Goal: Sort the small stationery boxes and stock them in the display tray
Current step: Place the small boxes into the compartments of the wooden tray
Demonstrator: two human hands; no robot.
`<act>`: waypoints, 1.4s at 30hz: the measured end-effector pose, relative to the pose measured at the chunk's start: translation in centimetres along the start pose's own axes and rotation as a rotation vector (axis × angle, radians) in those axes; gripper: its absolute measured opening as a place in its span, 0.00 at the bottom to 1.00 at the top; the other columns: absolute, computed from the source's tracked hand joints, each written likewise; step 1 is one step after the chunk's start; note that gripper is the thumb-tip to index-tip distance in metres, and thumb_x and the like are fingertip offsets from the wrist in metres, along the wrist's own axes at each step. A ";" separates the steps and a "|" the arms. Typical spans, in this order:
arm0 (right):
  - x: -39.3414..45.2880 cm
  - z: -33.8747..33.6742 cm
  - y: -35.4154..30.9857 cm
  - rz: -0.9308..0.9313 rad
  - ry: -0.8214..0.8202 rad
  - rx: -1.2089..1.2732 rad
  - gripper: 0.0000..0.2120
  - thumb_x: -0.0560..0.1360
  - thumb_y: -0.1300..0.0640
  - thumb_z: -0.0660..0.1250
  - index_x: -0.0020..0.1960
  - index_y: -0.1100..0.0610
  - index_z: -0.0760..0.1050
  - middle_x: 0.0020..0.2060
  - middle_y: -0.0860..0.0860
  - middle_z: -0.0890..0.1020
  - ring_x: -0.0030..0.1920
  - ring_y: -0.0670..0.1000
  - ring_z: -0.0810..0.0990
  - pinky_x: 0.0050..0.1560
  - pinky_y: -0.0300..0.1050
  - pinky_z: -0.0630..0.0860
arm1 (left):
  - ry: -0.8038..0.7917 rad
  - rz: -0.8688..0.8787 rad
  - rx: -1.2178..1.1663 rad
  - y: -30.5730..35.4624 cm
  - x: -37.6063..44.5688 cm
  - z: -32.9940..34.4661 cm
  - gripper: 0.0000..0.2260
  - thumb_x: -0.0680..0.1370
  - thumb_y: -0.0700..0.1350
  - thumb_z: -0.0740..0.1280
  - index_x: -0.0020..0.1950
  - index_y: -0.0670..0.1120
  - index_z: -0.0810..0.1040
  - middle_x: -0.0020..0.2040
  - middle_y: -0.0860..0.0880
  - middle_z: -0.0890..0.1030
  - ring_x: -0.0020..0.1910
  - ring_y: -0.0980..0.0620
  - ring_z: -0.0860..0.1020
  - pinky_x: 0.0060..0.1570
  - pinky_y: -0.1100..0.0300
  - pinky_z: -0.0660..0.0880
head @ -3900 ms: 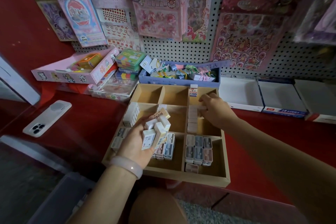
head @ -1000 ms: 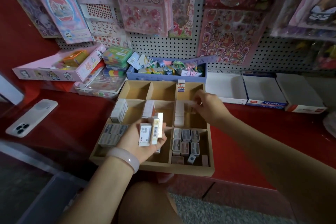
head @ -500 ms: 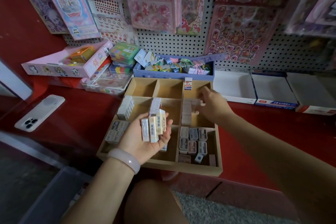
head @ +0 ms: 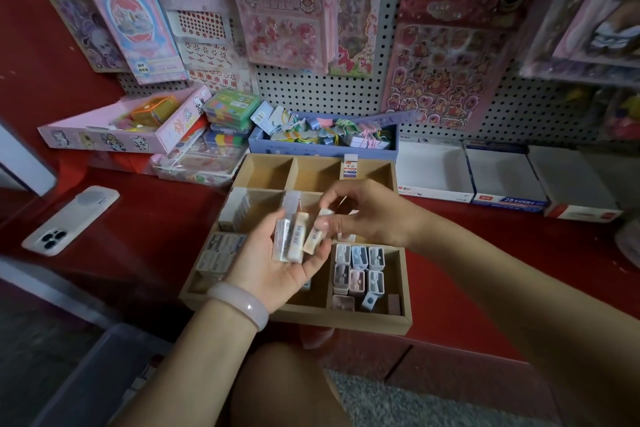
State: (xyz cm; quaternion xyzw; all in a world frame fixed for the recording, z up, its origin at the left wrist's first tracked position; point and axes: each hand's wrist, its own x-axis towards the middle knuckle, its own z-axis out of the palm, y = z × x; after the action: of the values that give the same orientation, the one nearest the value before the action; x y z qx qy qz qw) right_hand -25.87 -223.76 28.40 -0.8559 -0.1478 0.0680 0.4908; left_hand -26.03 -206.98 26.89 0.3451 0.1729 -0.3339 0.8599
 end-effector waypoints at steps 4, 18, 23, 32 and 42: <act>-0.1 -1.7 1.1 0.035 0.205 0.104 0.09 0.71 0.56 0.70 0.41 0.61 0.73 0.31 0.51 0.80 0.29 0.47 0.79 0.27 0.38 0.76 | -0.004 -0.054 0.024 -0.5 0.1 0.2 0.19 0.79 0.50 0.60 0.59 0.35 0.74 0.44 0.36 0.80 0.35 0.46 0.81 0.28 0.59 0.79; 1.0 -1.5 7.3 0.256 0.112 -0.795 0.12 0.79 0.57 0.60 0.61 0.58 0.65 0.48 0.57 0.79 0.43 0.55 0.77 0.40 0.44 0.73 | -0.048 0.001 0.067 -0.2 0.5 -0.1 0.16 0.68 0.42 0.68 0.54 0.38 0.75 0.43 0.39 0.80 0.40 0.45 0.82 0.37 0.54 0.82; 1.2 -1.6 8.1 0.204 0.135 -0.990 0.17 0.79 0.51 0.61 0.62 0.57 0.61 0.51 0.57 0.79 0.48 0.61 0.79 0.42 0.48 0.71 | -0.035 0.043 0.045 -0.1 0.5 -0.5 0.16 0.75 0.35 0.63 0.63 0.34 0.73 0.45 0.35 0.83 0.43 0.42 0.84 0.39 0.52 0.82; 1.4 -1.7 5.3 0.068 0.334 -0.834 0.16 0.75 0.46 0.65 0.53 0.58 0.72 0.50 0.51 0.74 0.46 0.54 0.77 0.41 0.45 0.71 | -0.052 0.077 -0.051 0.0 0.5 -0.8 0.10 0.78 0.39 0.62 0.58 0.36 0.74 0.49 0.34 0.82 0.47 0.37 0.83 0.45 0.48 0.81; -0.4 2.5 1.9 -0.464 0.168 -0.710 0.15 0.70 0.54 0.69 0.53 0.60 0.77 0.48 0.55 0.80 0.45 0.56 0.80 0.35 0.53 0.80 | -0.059 0.133 0.097 -0.3 0.5 -1.1 0.13 0.80 0.44 0.57 0.60 0.41 0.75 0.54 0.40 0.82 0.56 0.42 0.79 0.59 0.47 0.72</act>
State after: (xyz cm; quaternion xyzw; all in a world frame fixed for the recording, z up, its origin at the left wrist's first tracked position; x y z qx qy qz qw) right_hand -26.53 -222.69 25.51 -0.9185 -0.3099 -0.1690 0.1784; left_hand -25.90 -206.61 25.71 0.3870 0.1078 -0.2939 0.8673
